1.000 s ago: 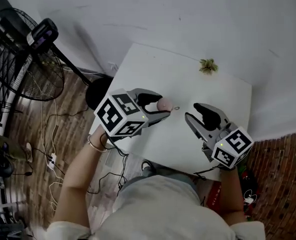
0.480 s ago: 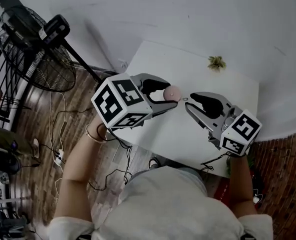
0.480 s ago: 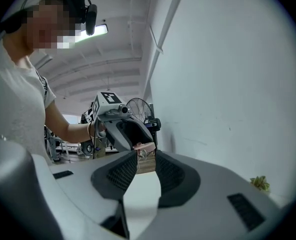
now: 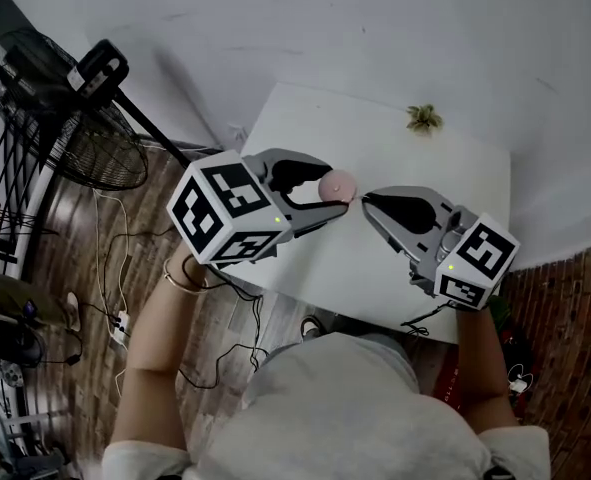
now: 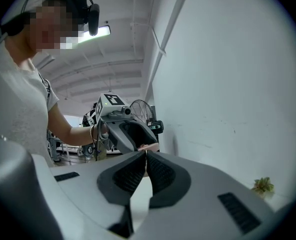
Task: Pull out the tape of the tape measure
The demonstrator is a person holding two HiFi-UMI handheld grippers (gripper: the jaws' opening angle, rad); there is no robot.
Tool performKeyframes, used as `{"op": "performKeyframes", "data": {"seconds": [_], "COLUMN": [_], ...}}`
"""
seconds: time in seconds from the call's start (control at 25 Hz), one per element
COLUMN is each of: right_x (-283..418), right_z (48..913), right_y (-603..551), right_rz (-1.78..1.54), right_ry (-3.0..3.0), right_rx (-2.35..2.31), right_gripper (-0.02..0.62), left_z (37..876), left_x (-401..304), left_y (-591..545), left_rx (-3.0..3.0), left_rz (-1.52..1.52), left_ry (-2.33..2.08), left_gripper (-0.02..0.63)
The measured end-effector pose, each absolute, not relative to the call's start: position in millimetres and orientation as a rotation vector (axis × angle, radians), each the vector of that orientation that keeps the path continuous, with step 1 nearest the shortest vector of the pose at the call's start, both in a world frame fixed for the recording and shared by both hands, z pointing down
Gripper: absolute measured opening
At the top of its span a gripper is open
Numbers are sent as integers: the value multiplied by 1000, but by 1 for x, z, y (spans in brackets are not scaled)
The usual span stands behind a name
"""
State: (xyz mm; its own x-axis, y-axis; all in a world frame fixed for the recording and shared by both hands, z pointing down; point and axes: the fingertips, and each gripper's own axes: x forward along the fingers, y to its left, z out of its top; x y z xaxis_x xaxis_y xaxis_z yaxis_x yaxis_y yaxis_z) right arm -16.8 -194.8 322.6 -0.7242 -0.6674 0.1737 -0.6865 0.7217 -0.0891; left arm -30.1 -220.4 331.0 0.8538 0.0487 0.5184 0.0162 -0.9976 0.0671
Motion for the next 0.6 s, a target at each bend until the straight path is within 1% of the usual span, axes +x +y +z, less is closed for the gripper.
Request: {"op": "performKeyframes", "data": {"seconds": [0.32, 0.6], "right_x": [-22, -9], "right_z": [323, 319], "right_y": [-185, -177], "right_rz": [231, 288], "right_ry": [-2784, -2763], "right_rx": [1104, 1165], "right_gripper": [8, 6], "left_z": [335, 339], "left_x": [-38, -49], "left_y": [-216, -218], "left_rx": [2952, 2927], "left_rz": [832, 816], "left_ry": [43, 28], "left_gripper": [216, 216]}}
